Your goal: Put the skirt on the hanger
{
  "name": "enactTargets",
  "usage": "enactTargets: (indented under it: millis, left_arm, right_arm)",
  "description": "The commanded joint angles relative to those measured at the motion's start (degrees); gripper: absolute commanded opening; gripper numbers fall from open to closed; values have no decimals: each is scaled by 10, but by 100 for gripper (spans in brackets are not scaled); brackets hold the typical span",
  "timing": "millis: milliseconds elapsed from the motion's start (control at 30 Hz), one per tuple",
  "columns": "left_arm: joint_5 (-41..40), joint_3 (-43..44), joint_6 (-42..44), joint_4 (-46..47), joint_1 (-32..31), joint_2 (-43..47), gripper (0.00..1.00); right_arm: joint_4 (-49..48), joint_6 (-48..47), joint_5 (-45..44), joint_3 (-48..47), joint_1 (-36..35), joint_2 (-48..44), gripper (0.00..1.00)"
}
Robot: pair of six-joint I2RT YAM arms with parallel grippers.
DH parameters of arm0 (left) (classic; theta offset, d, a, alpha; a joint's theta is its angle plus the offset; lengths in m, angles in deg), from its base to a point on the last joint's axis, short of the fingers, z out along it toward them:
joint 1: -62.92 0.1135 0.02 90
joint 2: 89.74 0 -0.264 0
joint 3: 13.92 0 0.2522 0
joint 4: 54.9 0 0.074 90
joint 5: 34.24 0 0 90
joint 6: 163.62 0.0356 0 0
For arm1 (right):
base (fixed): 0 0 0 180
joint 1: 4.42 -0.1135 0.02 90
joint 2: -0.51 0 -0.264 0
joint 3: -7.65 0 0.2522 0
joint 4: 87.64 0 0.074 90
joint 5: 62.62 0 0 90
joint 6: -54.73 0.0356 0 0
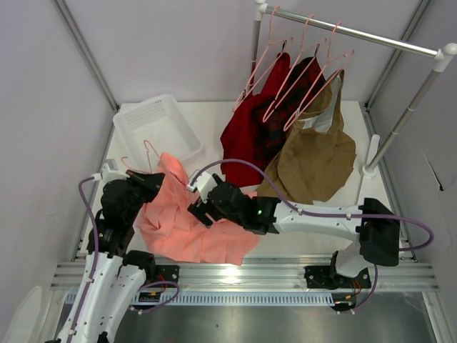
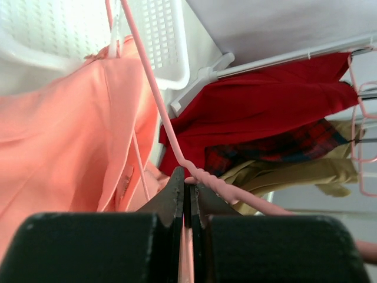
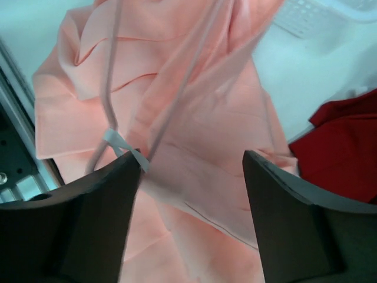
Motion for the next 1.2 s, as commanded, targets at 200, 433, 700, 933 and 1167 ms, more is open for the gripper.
enactTargets:
  millis: [200,433,700,933,1167]
  left_arm:
    - [69,193,218,-76,4,-70,0]
    - [156,380,274,-210,4,-146,0]
    - [228,569,286,-339,1,-210,0]
    - [167,620,279,-350,-69,-279,0]
    - [49,591,187,-296,-121,-299,0]
  right_arm:
    - [210,158,-39,-69,70,-157,89]
    - [204,202,-24,-17,111,-294,92]
    - [245,217,-27,-3,116,-365,94]
    - [166,223,78,-9,79,-365,97]
    - [192,237,-51,-146,-35,-249,97]
